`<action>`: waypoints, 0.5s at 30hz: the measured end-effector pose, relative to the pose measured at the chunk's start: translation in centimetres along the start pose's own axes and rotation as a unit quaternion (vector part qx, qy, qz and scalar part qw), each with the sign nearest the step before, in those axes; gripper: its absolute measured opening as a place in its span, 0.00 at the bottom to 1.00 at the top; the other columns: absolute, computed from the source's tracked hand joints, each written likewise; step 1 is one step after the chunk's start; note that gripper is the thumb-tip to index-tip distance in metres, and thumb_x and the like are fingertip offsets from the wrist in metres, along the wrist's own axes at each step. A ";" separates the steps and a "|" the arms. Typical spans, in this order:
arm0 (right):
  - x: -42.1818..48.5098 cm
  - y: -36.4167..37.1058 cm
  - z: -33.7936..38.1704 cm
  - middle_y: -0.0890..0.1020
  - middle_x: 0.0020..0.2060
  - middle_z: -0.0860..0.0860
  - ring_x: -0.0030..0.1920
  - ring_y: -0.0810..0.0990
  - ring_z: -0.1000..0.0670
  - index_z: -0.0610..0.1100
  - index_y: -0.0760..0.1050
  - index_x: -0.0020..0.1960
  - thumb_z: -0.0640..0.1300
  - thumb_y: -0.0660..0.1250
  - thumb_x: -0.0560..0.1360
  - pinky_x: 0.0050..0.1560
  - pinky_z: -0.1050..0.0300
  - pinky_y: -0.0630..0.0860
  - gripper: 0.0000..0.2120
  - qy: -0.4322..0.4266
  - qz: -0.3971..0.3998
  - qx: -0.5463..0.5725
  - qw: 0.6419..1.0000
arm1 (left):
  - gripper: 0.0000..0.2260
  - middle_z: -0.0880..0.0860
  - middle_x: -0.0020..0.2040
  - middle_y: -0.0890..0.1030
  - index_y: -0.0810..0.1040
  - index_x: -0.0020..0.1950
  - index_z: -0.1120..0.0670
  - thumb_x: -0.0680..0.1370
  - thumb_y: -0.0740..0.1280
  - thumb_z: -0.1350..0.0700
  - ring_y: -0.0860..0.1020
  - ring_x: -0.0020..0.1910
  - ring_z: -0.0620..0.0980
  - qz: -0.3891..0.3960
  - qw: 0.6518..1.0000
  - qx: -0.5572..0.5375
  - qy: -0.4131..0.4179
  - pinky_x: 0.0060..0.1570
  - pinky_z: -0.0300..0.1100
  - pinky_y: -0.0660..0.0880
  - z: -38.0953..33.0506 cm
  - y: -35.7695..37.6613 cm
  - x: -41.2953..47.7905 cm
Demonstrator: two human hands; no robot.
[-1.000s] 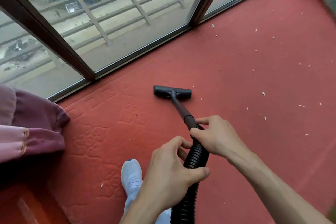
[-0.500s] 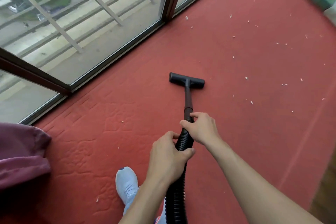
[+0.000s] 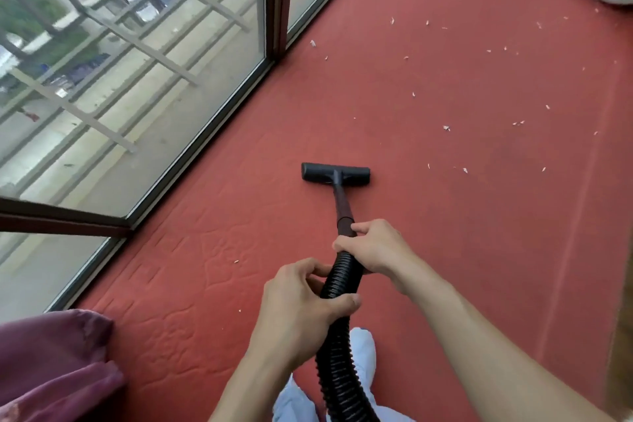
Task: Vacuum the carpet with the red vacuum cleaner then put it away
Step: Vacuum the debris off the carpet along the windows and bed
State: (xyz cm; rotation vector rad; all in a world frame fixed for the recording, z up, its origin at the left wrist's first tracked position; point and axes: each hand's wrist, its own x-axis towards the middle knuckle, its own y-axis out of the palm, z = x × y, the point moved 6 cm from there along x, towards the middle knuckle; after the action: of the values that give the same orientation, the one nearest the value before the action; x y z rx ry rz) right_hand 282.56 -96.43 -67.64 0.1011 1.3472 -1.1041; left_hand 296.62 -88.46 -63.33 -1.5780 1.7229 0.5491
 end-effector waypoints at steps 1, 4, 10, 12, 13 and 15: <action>0.6 0.1 0.3 0.81 0.59 0.47 0.55 0.82 0.46 0.46 0.73 0.70 0.50 0.73 0.68 0.57 0.50 0.79 0.31 -0.006 -0.009 0.016 1.000 | 0.11 0.46 0.37 0.83 0.82 0.48 0.50 0.68 0.79 0.53 0.81 0.32 0.41 -0.007 1.000 0.005 -0.005 0.32 0.35 0.76 -0.1 0.1 0.7; 2.5 -0.5 0.7 0.80 0.60 0.46 0.60 0.78 0.46 0.45 0.75 0.68 0.49 0.72 0.70 0.59 0.53 0.75 0.27 -0.020 -0.045 0.056 0.997 | 0.13 0.47 0.42 0.85 0.81 0.50 0.49 0.69 0.78 0.53 0.84 0.37 0.46 -0.022 1.000 0.008 -0.017 0.37 0.41 0.81 -0.7 0.8 3.2; 5.9 -5.1 2.6 0.75 0.32 0.51 0.37 0.73 0.47 0.43 0.80 0.38 0.51 0.69 0.66 0.39 0.55 0.71 0.11 -0.035 -0.069 0.166 0.983 | 0.14 0.46 0.36 0.84 0.83 0.50 0.49 0.67 0.79 0.60 0.81 0.31 0.43 -0.030 0.999 -0.020 0.026 0.32 0.38 0.76 -6.4 1.2 7.2; 6.9 -8.3 3.4 0.76 0.31 0.50 0.34 0.76 0.46 0.42 0.80 0.37 0.51 0.69 0.64 0.41 0.53 0.76 0.12 -0.019 -0.060 0.205 0.977 | 0.14 0.45 0.33 0.84 0.84 0.49 0.50 0.66 0.80 0.61 0.80 0.30 0.44 -0.013 0.999 -0.009 0.050 0.33 0.40 0.78 -10.3 1.5 8.1; 6.9 -9.1 3.3 0.78 0.32 0.49 0.35 0.79 0.46 0.40 0.81 0.40 0.50 0.69 0.64 0.44 0.51 0.80 0.13 -0.010 -0.054 0.211 0.976 | 0.14 0.46 0.34 0.84 0.84 0.49 0.50 0.66 0.80 0.61 0.81 0.31 0.45 -0.003 0.998 0.003 0.060 0.35 0.41 0.79 -11.3 1.6 8.2; 7.3 -11.0 3.0 0.81 0.35 0.48 0.37 0.83 0.45 0.37 0.82 0.45 0.48 0.70 0.67 0.50 0.48 0.81 0.15 0.016 -0.053 0.225 0.973 | 0.13 0.48 0.35 0.84 0.84 0.48 0.50 0.66 0.80 0.60 0.80 0.31 0.45 0.022 0.996 0.044 0.075 0.34 0.40 0.79 -13.8 2.2 8.8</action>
State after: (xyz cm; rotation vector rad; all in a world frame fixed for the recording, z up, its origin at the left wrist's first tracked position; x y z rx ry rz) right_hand 276.01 -108.29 -66.90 0.3838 1.1190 -1.4897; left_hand 291.54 -104.01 -61.31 -1.5559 1.8711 0.3768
